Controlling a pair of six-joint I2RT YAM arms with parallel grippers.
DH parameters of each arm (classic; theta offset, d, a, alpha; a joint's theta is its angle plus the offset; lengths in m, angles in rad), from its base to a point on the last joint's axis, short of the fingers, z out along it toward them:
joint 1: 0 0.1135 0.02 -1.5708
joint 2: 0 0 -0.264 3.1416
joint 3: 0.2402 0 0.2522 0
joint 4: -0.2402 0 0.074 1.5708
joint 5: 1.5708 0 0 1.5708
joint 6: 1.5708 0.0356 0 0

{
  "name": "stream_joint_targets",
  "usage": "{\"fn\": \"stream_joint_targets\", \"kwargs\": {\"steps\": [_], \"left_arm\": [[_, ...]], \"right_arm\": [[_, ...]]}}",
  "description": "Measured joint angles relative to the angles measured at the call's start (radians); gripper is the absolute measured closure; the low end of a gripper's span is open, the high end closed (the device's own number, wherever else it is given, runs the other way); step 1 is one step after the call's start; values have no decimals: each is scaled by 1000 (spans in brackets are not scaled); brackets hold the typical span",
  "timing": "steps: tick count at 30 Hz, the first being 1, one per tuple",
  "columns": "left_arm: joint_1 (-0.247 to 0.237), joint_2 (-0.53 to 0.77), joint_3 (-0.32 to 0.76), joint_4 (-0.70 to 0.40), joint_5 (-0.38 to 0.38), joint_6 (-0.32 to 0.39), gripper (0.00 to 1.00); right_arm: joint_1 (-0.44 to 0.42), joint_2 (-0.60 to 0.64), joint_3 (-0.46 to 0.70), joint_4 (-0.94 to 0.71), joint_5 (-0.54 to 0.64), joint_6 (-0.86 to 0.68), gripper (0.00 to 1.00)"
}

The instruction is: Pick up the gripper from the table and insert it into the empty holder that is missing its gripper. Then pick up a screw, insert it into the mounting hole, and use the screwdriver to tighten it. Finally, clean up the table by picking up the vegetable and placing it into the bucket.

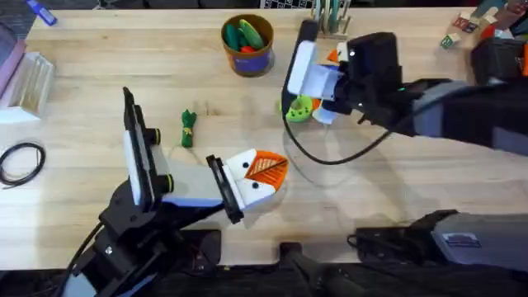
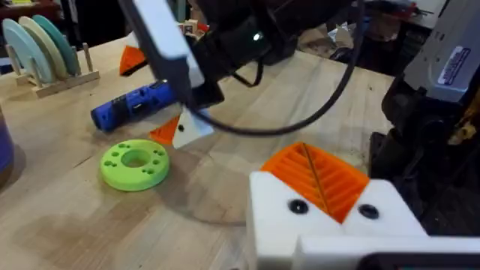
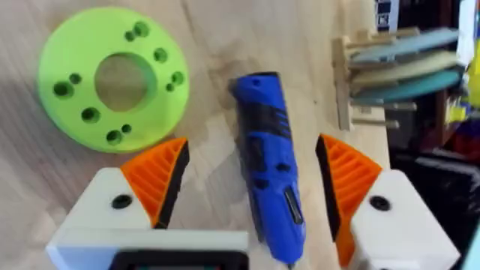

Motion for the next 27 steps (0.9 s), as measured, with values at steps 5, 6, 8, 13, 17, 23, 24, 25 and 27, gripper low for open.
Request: {"fn": "stream_joint_targets", "kwargs": {"steps": [5,6,8,13,17,23,24,25,27], "left_arm": [[0,0,0,0,0,0,983],[0,0,0,0,0,0,983],[0,0,0,0,0,0,983],[0,0,0,0,0,0,983],[0,0,0,0,0,4,697],[0,0,0,1,-8,3,19],[0,0,0,4,-16,3,15],[0,0,-1,11,-21,3,16],[0,0,-1,37,-39,3,15]], "right_arm": [[0,-140,-1,-68,0,164,10],[0,-171,-1,-82,0,199,10],[1,-223,-1,-103,0,261,10],[1,-324,-1,-152,-8,383,10],[1,-372,-1,-166,-8,443,10],[2,-410,-1,-180,-11,539,10],[4,-415,-1,-180,-11,557,10],[6,-422,-1,-181,-12,576,10],[12,-438,-1,-188,-12,610,10]]}}
